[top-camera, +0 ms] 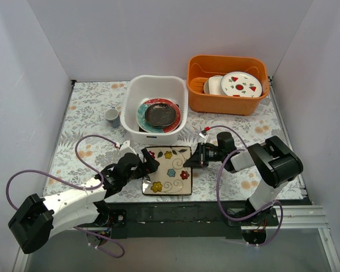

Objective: Place the plates into the plastic bin on the countertop
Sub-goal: Pick up the plate at the center of the board.

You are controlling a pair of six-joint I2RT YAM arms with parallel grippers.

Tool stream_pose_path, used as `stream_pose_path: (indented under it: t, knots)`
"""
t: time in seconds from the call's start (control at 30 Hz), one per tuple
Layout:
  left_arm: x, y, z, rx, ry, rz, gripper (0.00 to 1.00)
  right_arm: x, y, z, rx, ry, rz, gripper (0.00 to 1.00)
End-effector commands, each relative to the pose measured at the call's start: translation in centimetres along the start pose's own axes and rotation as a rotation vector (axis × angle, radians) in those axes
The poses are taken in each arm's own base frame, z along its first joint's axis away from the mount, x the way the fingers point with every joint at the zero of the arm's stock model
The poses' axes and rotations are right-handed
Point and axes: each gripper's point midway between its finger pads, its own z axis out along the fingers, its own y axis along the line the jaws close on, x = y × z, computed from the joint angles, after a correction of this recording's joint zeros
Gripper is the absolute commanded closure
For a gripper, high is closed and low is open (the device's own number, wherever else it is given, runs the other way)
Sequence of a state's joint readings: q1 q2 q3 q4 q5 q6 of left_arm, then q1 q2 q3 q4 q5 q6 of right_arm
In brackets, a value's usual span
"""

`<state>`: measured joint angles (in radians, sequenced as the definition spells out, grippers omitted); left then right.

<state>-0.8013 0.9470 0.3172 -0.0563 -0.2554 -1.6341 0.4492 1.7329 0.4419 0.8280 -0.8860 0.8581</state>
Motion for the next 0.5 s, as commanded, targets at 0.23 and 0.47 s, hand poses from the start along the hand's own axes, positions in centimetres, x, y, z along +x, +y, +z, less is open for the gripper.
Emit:
stream_pose_path:
  t: [0.23, 0.47]
  knots:
    - [-5.0, -5.8, -2.0, 0.185, -0.157, 0.033, 0.02, -1.2, 5.0, -3.9, -0.036, -0.064, -0.178, 0.99]
    - [-6.8, -6.9, -2.9, 0.194, -0.213, 0.027, 0.02, -1.8, 6.8, -5.2, -0.003, -0.065, -0.240, 0.99]
